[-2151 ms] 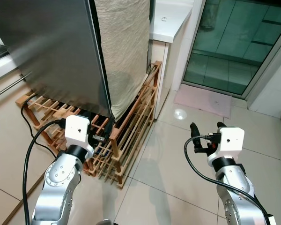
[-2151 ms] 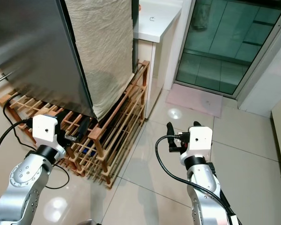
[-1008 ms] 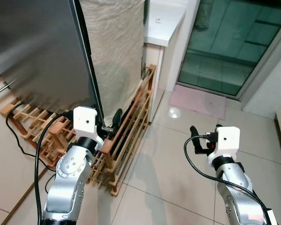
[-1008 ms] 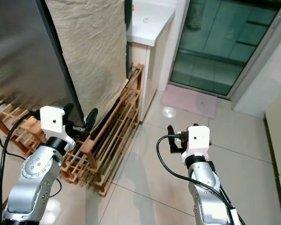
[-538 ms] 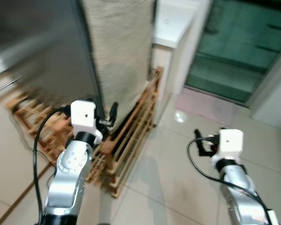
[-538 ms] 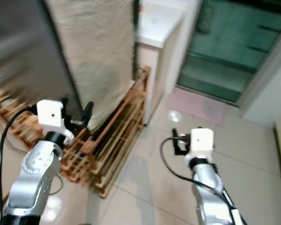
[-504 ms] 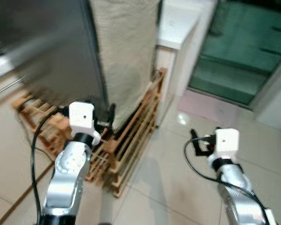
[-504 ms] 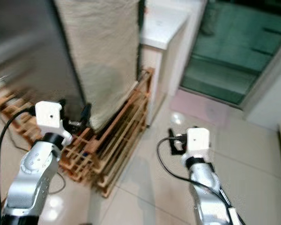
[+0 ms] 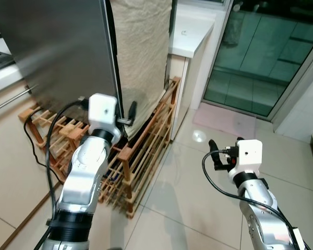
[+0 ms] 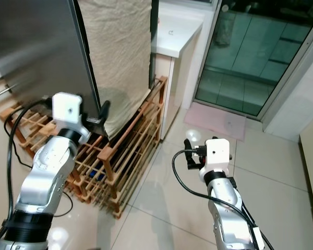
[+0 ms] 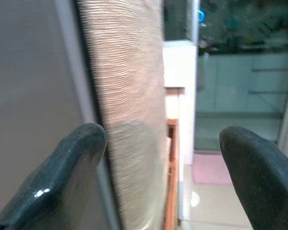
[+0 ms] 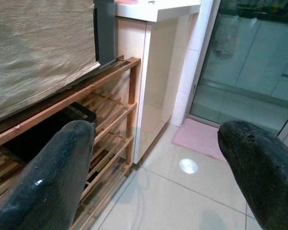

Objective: Restocking fridge

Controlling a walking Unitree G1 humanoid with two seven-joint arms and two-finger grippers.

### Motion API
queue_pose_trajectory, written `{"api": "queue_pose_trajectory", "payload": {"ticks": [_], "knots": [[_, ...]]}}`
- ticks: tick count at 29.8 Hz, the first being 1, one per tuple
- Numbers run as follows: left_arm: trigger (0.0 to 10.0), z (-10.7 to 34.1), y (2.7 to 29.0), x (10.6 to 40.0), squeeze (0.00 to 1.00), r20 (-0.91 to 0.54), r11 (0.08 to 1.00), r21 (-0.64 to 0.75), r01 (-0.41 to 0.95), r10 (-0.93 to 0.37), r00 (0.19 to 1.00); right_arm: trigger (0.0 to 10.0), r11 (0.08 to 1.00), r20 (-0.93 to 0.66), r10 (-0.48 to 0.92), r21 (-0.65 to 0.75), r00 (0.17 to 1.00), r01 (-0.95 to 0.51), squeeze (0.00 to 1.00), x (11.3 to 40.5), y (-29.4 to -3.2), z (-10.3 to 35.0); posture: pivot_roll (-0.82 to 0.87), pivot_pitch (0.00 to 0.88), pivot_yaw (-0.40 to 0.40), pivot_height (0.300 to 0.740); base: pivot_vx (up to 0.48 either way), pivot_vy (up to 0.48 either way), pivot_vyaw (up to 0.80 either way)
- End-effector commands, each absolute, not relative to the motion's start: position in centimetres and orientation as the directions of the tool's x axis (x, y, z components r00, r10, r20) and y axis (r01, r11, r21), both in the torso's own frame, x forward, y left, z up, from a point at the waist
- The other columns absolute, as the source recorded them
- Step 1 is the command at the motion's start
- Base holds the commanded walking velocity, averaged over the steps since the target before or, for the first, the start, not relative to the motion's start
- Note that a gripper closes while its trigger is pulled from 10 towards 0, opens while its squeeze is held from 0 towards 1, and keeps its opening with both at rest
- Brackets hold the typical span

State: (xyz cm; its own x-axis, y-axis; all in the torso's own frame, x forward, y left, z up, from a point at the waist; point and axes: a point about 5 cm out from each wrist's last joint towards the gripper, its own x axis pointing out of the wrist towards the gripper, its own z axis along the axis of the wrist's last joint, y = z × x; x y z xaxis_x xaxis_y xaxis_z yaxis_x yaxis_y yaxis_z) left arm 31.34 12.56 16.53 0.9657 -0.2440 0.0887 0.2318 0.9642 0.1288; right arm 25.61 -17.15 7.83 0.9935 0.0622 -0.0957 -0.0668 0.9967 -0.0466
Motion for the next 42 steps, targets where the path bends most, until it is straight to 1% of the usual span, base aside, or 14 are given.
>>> {"api": "queue_pose_trajectory", "payload": {"ticks": [1,4,5,6,7,8,13,24,30,39,42], "knots": [[10.0,16.3,12.0,31.8,0.0,0.064,0.959,0.14,0.248,-0.259,0.964,10.0,0.997,-0.078,0.059,-0.051,0.995,-0.063,0.0,25.8,-17.3,8.2,0.01,0.0,-0.008,0.731,0.0,0.0,0.0],[10.0,16.7,11.5,32.7,0.0,0.073,0.959,0.147,0.243,-0.255,0.964,10.0,0.997,-0.079,0.059,-0.048,0.995,-0.063,0.0,25.5,-17.2,8.1,0.0,0.001,-0.001,0.731,0.0,0.0,0.0],[10.0,16.9,11.6,33.6,0.0,0.07,0.962,0.172,0.212,-0.226,0.972,10.0,0.997,-0.086,0.054,-0.046,0.995,-0.058,0.0,25.1,-17.2,7.9,-0.01,0.005,0.004,0.731,0.0,0.0,0.0],[10.0,16.9,12.0,34.0,0.0,0.061,0.966,0.183,0.183,-0.197,0.978,10.0,0.997,-0.091,0.05,-0.047,0.995,-0.055,0.0,24.9,-17.3,7.8,-0.02,0.008,0.004,0.731,0.0,0.0,0.0],[10.0,16.9,12.0,34.0,0.0,0.061,0.966,0.183,0.183,-0.197,0.978,10.0,0.997,-0.091,0.05,-0.047,0.995,-0.055,0.0,24.9,-17.3,7.8,-0.02,0.008,0.004,0.731,0.0,0.0,0.0],[10.0,17.0,12.9,34.6,0.0,0.057,0.976,0.187,0.116,-0.129,0.99,10.0,0.997,-0.101,0.047,-0.049,0.994,-0.052,0.0,24.4,-17.5,7.6,-0.03,0.013,0.001,0.731,0.0,0.0,0.0],[10.0,17.2,13.4,35.1,0.0,0.062,0.983,0.169,0.072,-0.084,0.995,10.0,0.997,-0.119,0.048,-0.06,0.992,-0.056,0.0,23.9,-17.8,7.3,-0.03,0.016,-0.005,0.731,0.0,0.0,0.0],[10.0,17.1,12.5,36.0,0.0,0.056,0.981,0.163,0.107,-0.118,0.991,10.0,0.996,-0.127,0.056,-0.067,0.99,-0.065,0.0,23.7,-17.8,7.2,-0.04,0.006,0.0,0.731,0.0,0.0,0.0],[10.0,17.1,12.7,36.5,0.0,0.056,0.98,0.176,0.096,-0.108,0.993,10.0,0.996,-0.132,0.055,-0.069,0.99,-0.065,0.0,23.4,-17.9,7.1,-0.05,0.001,0.001,0.731,0.0,0.0,0.0],[10.0,17.1,12.1,37.2,0.0,0.059,0.97,0.233,0.076,-0.092,0.994,10.0,0.995,-0.14,0.055,-0.077,0.989,-0.066,0.0,23.0,-18.0,7.0,-0.05,0.0,0.001,0.731,0.0,0.0,0.0],[10.0,17.0,11.8,37.3,0.0,0.051,0.971,0.219,0.093,-0.106,0.993,10.0,0.995,-0.141,0.056,-0.077,0.988,-0.067,0.0,23.0,-18.0,7.0,-0.05,0.005,0.0,0.731,0.0,0.0,0.0]]}}
